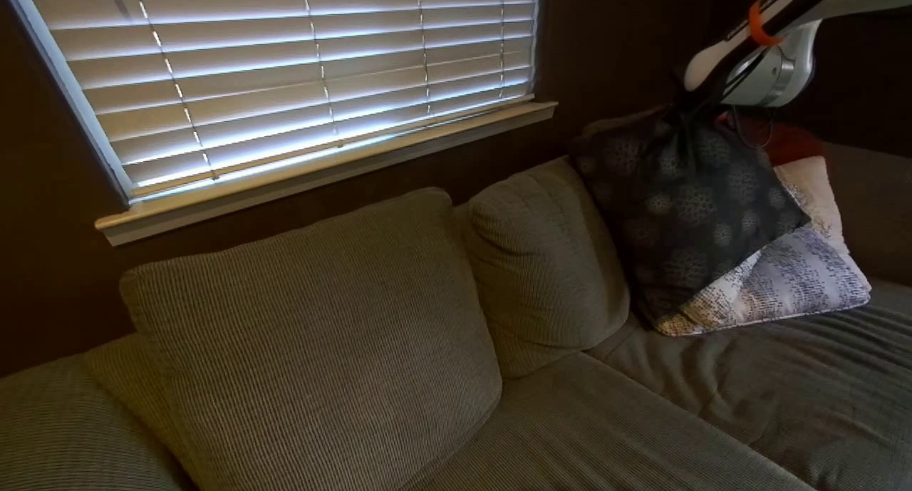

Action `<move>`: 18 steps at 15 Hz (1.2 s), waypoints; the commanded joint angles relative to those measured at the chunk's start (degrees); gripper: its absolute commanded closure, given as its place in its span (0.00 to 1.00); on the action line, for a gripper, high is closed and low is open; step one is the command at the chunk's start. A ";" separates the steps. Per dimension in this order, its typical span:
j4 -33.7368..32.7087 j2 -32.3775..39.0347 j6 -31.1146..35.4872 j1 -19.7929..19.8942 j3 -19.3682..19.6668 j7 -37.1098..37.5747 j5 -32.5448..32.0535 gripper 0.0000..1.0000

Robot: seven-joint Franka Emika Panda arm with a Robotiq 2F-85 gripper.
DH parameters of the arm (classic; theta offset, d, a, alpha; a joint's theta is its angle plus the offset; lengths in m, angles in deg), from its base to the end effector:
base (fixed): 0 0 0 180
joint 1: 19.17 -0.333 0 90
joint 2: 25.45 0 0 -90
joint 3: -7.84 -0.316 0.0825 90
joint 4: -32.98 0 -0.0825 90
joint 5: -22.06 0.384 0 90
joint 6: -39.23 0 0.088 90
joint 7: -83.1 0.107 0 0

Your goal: Move the dark grey pillow to the right

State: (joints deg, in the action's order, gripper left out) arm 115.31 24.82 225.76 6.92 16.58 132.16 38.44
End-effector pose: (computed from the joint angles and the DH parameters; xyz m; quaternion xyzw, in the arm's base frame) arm 0.6374 -0.4335 0.2856 -0.6030 0.6529 -0.4534 0.0677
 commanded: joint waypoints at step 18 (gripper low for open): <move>40.26 -21.81 -5.04 28.91 -42.78 -19.46 -14.97 0.00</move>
State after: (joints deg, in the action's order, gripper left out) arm 144.29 10.12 224.90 26.06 -16.40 116.24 25.54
